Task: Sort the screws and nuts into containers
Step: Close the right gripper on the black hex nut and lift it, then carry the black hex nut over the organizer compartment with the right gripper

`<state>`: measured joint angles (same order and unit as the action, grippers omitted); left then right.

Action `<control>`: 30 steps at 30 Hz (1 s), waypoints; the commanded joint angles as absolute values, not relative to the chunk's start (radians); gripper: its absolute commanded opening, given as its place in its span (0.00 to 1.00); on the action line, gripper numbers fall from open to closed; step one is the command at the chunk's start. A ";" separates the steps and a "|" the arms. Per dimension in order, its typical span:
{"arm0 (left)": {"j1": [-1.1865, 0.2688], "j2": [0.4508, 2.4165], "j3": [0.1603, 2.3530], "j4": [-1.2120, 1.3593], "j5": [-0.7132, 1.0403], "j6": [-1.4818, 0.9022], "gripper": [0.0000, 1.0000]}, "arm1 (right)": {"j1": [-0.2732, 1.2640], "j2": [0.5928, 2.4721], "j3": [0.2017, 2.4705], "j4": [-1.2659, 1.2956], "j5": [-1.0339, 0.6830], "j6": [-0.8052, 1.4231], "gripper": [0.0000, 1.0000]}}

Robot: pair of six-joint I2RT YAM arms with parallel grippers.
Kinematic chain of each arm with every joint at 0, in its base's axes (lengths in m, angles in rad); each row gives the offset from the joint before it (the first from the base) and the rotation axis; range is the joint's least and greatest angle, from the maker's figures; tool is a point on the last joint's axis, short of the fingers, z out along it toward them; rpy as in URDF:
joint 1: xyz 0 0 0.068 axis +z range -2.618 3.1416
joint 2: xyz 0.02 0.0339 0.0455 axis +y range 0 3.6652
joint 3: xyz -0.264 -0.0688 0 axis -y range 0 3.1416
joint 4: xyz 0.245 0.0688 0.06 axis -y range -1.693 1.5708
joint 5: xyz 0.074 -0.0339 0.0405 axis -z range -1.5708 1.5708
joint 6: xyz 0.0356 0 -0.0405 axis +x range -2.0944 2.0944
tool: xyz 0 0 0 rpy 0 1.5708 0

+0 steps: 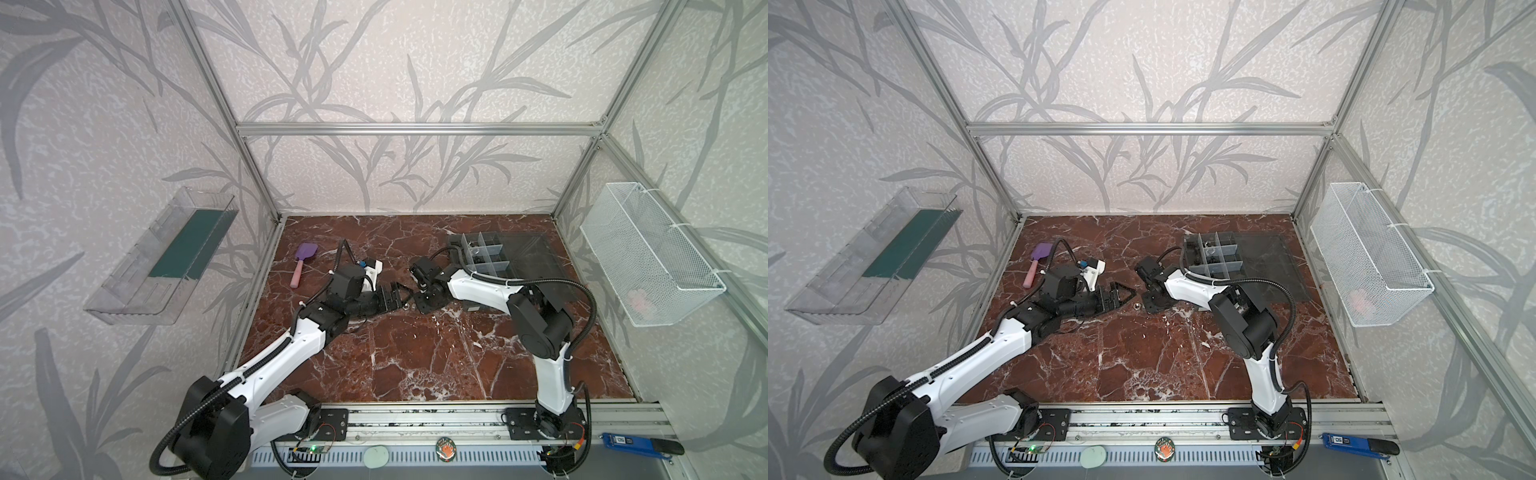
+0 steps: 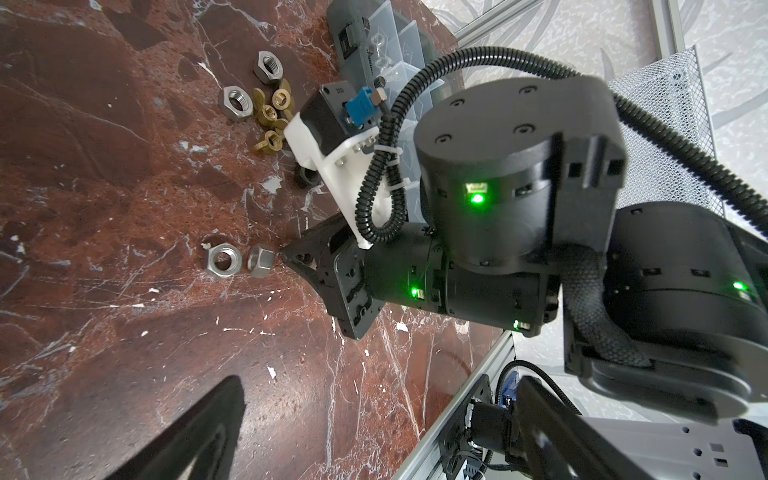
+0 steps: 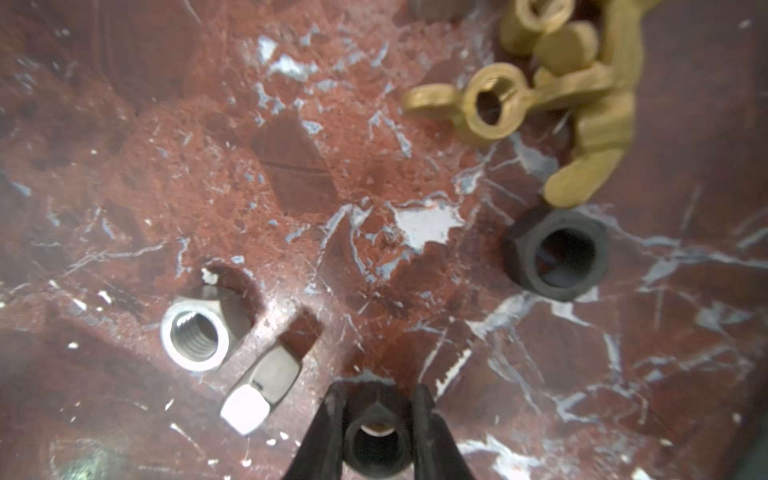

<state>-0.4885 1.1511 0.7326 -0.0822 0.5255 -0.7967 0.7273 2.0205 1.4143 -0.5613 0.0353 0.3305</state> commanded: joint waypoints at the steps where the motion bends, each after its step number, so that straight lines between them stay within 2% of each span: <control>1: -0.483 1.144 0.781 -0.074 0.531 -0.793 0.99 | 0.701 1.940 1.421 -0.598 0.034 0.329 0.16; 10: -0.501 1.206 0.864 -0.071 0.537 -0.784 0.99 | 0.614 1.803 1.419 -0.645 0.046 0.291 0.15; 19: -0.551 1.298 0.954 -0.045 0.537 -0.787 0.99 | 0.422 1.678 1.387 -0.637 0.066 0.275 0.15; 25: -0.582 1.344 0.997 -0.035 0.534 -0.790 0.99 | 0.303 1.701 1.388 -0.620 0.060 0.276 0.15; 30: -0.595 1.362 1.009 -0.032 0.530 -0.793 0.99 | 0.243 1.813 1.432 -0.626 0.032 0.272 0.15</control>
